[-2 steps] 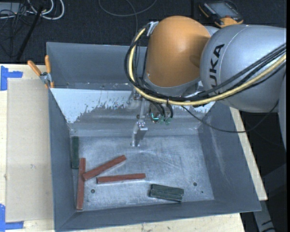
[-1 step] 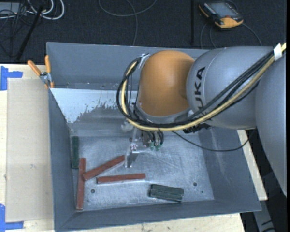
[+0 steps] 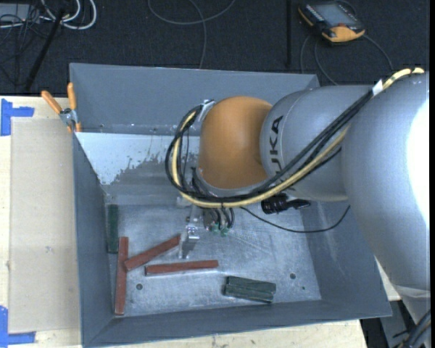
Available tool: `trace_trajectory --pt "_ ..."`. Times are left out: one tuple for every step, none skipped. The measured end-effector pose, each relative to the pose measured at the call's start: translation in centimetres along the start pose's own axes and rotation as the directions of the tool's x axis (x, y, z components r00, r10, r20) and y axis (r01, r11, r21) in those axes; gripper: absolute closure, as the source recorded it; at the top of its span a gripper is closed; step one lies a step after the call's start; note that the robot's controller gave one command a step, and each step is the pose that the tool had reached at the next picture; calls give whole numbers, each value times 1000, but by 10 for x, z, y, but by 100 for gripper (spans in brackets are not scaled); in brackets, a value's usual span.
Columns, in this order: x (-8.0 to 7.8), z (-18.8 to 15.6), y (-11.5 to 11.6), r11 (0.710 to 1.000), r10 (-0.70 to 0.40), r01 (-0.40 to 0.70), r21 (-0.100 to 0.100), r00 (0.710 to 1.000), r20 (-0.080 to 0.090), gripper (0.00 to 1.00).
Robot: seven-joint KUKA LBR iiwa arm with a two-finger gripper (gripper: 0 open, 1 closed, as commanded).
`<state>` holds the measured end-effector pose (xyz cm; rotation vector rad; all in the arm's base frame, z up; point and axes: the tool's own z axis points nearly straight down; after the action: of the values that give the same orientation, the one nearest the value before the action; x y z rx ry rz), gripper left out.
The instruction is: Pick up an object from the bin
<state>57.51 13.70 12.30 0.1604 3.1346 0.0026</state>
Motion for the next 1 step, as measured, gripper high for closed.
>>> trace_trajectory --pt "-8 46 -1 997 76 -76 -7 997 19 100"
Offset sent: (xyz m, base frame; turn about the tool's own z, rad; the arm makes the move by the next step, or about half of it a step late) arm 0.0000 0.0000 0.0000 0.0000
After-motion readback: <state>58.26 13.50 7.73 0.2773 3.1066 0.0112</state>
